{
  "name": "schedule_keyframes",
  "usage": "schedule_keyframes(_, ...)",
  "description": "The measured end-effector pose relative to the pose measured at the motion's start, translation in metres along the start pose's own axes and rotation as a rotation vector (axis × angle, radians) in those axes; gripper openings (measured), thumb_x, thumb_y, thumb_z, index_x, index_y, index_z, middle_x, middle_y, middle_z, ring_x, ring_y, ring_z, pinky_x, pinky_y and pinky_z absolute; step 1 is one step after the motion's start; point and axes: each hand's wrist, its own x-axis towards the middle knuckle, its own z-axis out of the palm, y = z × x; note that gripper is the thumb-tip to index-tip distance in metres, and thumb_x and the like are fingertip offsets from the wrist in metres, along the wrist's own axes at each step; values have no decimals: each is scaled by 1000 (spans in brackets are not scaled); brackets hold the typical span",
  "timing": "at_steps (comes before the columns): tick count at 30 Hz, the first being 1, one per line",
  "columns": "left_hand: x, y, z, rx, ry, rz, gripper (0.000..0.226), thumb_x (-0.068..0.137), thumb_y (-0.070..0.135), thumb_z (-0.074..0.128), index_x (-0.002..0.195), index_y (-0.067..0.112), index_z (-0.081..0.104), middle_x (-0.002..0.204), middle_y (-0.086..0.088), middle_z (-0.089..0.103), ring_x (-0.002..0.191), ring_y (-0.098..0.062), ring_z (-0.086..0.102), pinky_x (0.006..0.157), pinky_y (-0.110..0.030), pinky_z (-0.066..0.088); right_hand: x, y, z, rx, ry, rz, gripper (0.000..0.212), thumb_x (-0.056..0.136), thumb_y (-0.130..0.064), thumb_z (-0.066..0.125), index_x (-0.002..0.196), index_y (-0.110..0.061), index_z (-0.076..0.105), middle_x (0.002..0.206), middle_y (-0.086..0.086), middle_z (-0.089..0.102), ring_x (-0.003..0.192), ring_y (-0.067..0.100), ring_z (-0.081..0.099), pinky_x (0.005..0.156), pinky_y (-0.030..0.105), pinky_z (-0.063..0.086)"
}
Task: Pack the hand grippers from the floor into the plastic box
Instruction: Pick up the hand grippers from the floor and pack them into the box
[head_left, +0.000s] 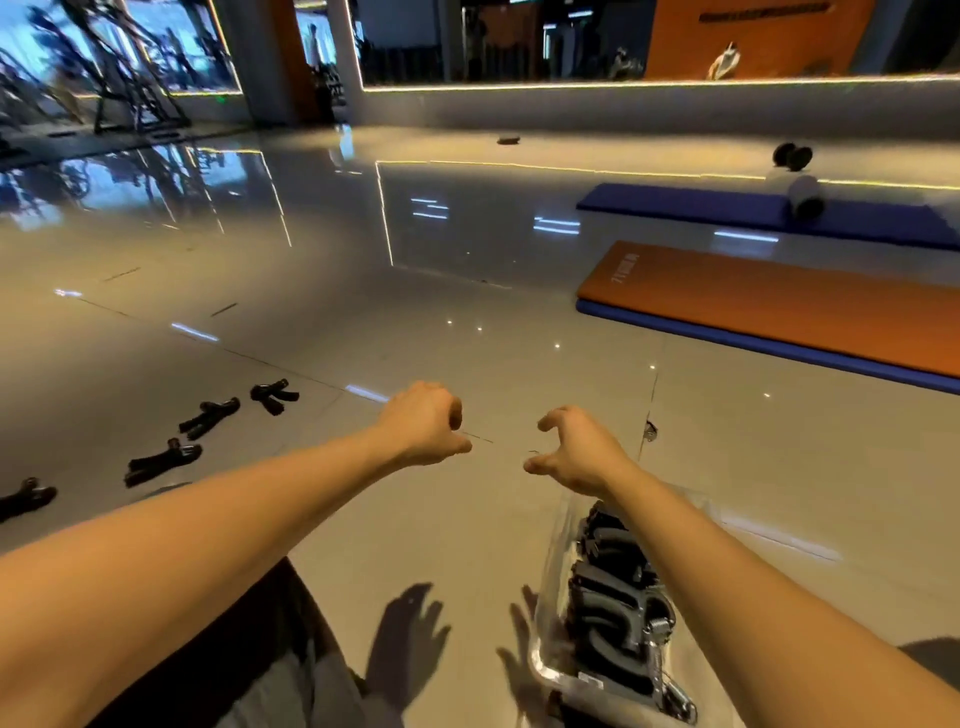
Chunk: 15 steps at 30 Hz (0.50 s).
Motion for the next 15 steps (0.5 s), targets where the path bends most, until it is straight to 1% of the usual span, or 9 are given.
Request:
schedule_keyframes(1, -11, -15, -16, -20, -2, -23, 35, 85, 48, 74, 103, 18, 72, 101, 2, 62, 93, -18, 56, 70, -30, 42, 2, -22, 2, 18, 2, -31, 67, 82, -38, 80, 139, -15, 54, 146, 2, 48, 125, 26, 53, 103, 41, 48)
schedule_keyframes(3, -33, -45, -44, -31, -22, -63, 36, 85, 51, 74, 104, 20, 72, 100, 3, 66, 91, -17, 59, 69, -29, 42, 5, -63, 8, 38, -1, -77, 66, 82, -39, 81, 138, -16, 55, 143, 3, 49, 124, 26, 54, 101, 40, 49)
schedule_keyframes(6, -62, -99, -79, -27, -44, -136, 42, 80, 56, 75, 101, 20, 72, 97, 2, 71, 89, -18, 65, 73, -34, 53, 10, -124, 24, 26, -19, -153, 66, 81, -41, 81, 137, -16, 56, 140, 4, 52, 123, 27, 55, 96, 37, 47)
schedule_keyframes(8, -82, -143, -95, -31, -42, -197, 38, 80, 53, 76, 98, 20, 73, 94, 1, 72, 87, -20, 66, 78, -37, 58, 14, -166, 40, 2, -47, -210, 65, 82, -42, 80, 137, -16, 57, 138, 5, 54, 121, 27, 56, 93, 35, 46)
schedule_keyframes(10, -99, -190, -104, -49, -36, -259, 32, 82, 48, 76, 96, 20, 71, 92, 1, 71, 85, -19, 66, 79, -39, 59, 21, -208, 60, 0, -83, -265, 63, 84, -41, 79, 137, -16, 57, 137, 6, 56, 120, 28, 57, 94, 35, 46)
schedule_keyframes(13, -122, -274, -106, -121, -30, -358, 29, 83, 46, 77, 92, 20, 70, 88, 1, 70, 84, -19, 66, 76, -39, 58, 41, -278, 101, 39, -156, -336, 63, 86, -36, 78, 139, -13, 55, 140, 9, 53, 125, 28, 54, 97, 34, 45)
schedule_keyframes(15, -134, -332, -102, -161, -37, -411, 30, 85, 45, 77, 96, 18, 71, 91, 0, 71, 85, -18, 67, 74, -37, 56, 57, -325, 132, 47, -196, -375, 62, 86, -33, 77, 140, -12, 54, 143, 9, 52, 127, 27, 53, 100, 34, 44)
